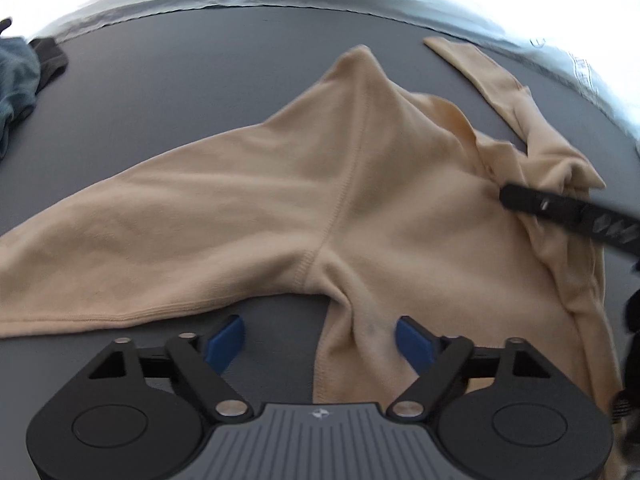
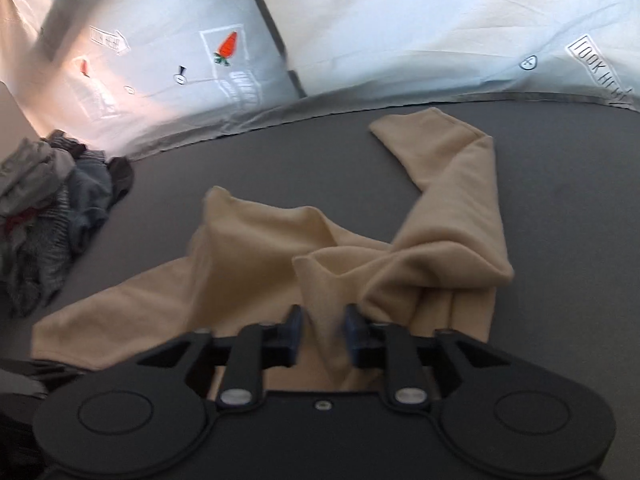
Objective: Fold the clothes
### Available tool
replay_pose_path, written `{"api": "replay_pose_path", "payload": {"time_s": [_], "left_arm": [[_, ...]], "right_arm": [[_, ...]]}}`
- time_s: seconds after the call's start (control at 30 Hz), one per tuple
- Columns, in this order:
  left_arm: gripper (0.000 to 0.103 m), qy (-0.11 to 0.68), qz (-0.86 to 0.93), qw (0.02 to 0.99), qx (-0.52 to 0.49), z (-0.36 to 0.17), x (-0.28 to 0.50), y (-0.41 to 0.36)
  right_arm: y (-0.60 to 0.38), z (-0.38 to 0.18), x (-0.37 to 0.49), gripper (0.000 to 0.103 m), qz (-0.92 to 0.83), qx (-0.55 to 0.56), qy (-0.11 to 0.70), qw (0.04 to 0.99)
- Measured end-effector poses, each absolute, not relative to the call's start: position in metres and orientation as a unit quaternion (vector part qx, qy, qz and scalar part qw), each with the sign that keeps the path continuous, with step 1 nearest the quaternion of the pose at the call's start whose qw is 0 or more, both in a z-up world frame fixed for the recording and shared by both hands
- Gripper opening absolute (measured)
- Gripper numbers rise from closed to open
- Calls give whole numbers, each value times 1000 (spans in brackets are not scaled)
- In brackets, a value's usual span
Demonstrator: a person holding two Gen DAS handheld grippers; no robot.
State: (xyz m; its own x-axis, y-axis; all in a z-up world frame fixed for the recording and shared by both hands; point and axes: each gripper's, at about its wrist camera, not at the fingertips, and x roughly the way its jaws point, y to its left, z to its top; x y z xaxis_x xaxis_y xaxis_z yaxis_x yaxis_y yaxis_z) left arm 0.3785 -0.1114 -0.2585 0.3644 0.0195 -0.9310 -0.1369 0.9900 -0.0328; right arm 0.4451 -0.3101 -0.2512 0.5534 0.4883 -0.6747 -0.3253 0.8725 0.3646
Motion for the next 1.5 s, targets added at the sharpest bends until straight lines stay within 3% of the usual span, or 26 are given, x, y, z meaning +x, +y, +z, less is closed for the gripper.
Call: {"api": "replay_pose_path", "payload": {"time_s": [0.13,0.17,0.3,0.37,0.53,0.6,0.63,0.67,0.73,0.93,1.03,1.13,1.2,1.3,1.5], "left_arm": [[97,567,43,822,-36,-262,380,-118],[99,569,42,820,-35,-263,381,-119],[103,575,41,817,-29,-266,384,-122],[103,575,39,817,-29,-265,383,-121],[103,573,41,818,-29,-265,384,-123],[103,572,42,819,-29,-265,384,-124],[103,571,42,819,-29,-265,384,-124],[103,570,42,820,-29,-265,383,-124],[103,567,42,822,-29,-266,382,-124],[103,564,43,824,-29,-270,379,-127],[103,564,43,824,-28,-271,379,-127],[103,564,42,824,-28,-271,379,-126],[103,564,42,824,-28,-272,379,-126],[103,565,41,824,-28,-271,379,-125],[103,564,40,824,-27,-270,379,-125]], "right_arm": [[-346,-230,444,47,223,154,378,885],[-356,-230,447,55,208,168,375,887],[-398,-233,458,58,147,225,362,893],[-415,-253,473,52,109,253,394,877],[-419,-282,494,48,129,325,420,838],[-414,-287,501,34,140,343,424,827],[-414,-283,499,18,141,342,412,833],[-414,-279,497,11,141,341,399,839],[-414,-260,489,11,139,315,362,866],[-413,-155,423,10,62,100,201,972],[-417,-128,389,10,-16,6,161,987],[-424,-134,374,12,-73,-46,183,979],[-433,-158,380,22,-87,-30,253,963],[-447,-194,388,24,-109,-6,352,929],[-513,-192,374,41,-171,165,311,920]]}}
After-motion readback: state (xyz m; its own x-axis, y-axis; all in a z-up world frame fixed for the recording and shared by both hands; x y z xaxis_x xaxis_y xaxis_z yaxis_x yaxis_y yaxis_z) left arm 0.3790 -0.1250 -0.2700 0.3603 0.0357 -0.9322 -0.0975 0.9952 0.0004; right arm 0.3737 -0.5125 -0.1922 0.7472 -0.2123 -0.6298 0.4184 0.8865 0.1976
